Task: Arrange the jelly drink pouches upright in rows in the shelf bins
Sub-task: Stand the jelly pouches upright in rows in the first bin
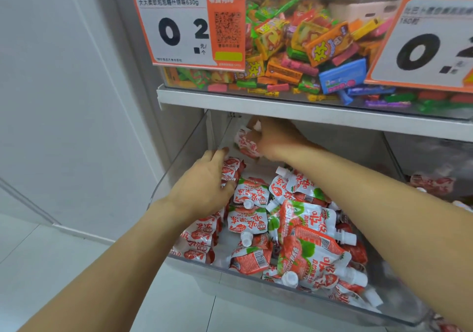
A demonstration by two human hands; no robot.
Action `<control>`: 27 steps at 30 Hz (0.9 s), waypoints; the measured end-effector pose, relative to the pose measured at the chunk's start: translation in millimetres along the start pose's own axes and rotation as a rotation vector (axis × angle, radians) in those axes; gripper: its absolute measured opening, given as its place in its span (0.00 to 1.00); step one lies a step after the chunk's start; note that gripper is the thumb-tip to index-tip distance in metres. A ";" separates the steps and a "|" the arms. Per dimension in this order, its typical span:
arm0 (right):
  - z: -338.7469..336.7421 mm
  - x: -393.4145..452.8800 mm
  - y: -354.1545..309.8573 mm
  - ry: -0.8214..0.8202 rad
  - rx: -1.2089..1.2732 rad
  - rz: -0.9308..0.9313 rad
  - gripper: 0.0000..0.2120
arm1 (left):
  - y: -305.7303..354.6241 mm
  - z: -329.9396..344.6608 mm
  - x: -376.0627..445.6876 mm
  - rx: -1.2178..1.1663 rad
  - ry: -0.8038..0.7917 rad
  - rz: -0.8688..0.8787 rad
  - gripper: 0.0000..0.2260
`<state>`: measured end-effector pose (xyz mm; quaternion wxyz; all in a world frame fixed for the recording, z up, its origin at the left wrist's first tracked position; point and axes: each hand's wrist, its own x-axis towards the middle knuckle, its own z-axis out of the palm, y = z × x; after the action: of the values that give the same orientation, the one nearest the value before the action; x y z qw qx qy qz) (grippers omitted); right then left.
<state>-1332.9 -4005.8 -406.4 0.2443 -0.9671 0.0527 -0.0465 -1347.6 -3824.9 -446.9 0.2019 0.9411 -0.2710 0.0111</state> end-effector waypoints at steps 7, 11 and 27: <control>27.1 3.4 -2.4 -0.067 0.136 0.038 0.08 | -0.6 0.4 -0.8 -0.015 0.014 0.008 0.28; 31.6 5.3 -9.0 -0.055 0.040 0.081 0.10 | 0.1 0.2 -3.0 -0.021 0.013 0.009 0.28; 42.2 6.5 -8.6 -0.450 0.677 0.277 0.13 | 8.8 -1.7 -32.2 0.131 -0.049 -0.049 0.36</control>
<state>-1320.9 -3979.3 -438.8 0.5573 -0.8022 0.1094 0.1842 -1379.5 -3814.8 -446.2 0.1332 0.9587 -0.2514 0.0008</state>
